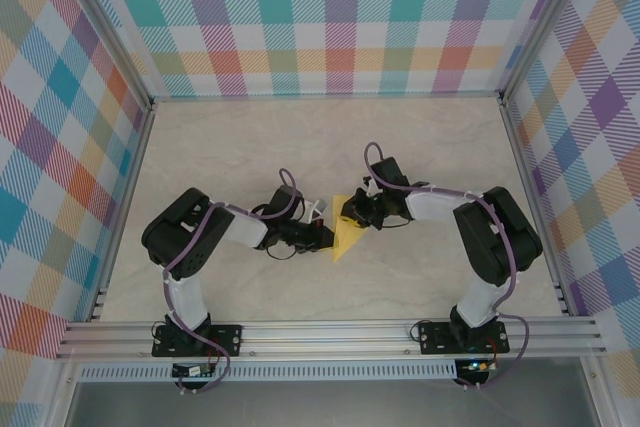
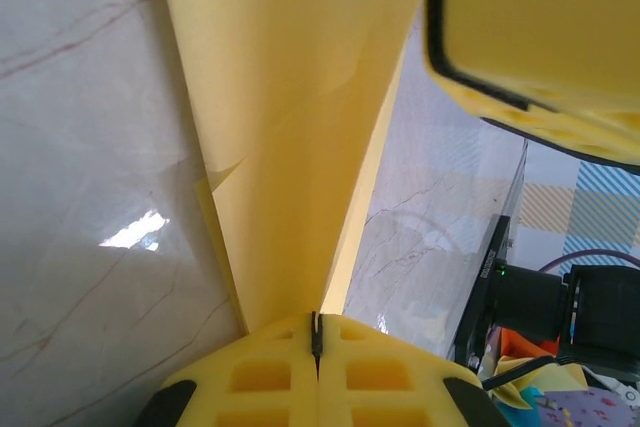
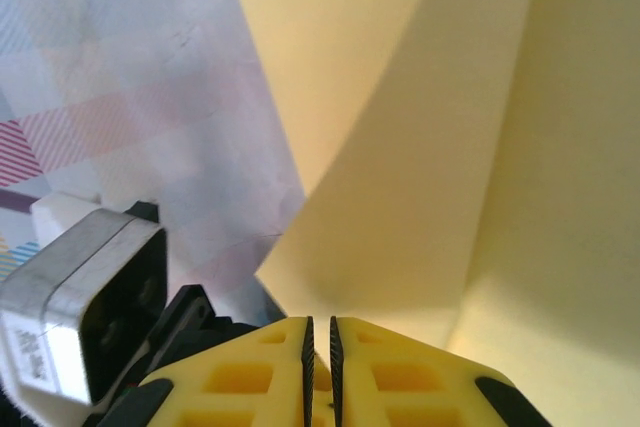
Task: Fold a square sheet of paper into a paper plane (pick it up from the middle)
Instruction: Fourth fold the wing at the center of the table.
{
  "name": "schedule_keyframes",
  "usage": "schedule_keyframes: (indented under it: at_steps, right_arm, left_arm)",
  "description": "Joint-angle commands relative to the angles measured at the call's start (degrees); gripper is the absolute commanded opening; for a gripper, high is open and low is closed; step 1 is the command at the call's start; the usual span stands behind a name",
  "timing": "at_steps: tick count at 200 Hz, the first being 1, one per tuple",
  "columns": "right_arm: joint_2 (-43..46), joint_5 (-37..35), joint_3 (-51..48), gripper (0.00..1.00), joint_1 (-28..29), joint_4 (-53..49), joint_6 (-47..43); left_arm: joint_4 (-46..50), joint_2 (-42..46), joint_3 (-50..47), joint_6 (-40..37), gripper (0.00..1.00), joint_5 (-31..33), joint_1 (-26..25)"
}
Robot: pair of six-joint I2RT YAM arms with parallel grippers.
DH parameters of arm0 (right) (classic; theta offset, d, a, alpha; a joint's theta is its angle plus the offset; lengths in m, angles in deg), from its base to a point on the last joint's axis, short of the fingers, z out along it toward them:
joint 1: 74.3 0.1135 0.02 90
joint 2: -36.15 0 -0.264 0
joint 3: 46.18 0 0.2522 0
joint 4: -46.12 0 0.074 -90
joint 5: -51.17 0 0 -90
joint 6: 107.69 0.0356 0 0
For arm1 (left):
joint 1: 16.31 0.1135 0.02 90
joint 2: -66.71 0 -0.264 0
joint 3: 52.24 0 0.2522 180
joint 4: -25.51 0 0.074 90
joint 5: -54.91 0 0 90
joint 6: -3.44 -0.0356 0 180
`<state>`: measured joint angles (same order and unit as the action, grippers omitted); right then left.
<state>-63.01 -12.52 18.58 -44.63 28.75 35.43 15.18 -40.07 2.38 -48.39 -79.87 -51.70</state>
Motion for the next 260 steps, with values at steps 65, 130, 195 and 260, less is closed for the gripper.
schedule_keyframes:
  at_steps: [65,130,195,260]
  right_arm:
    - [-2.3,3.1,0.9,0.15,0.6,2.5,-0.2]
    - [2.4,-1.6,0.3,0.15,-0.3,-3.0,-2.9]
    - [0.7,1.8,-0.2,0.15,-0.2,0.1,-1.8]
    - [-3.6,4.6,2.1,0.15,0.7,3.0,-0.1]
  left_arm:
    - [-3.1,-0.5,-0.6,2.7,0.00,0.2,1.6]
    - [-4.4,-1.1,-1.1,4.5,0.00,-0.1,2.4]
    - [-5.0,-2.0,-0.9,6.2,0.00,-1.1,3.6]
    - [-4.3,-3.5,0.3,6.5,0.00,-2.0,3.8]
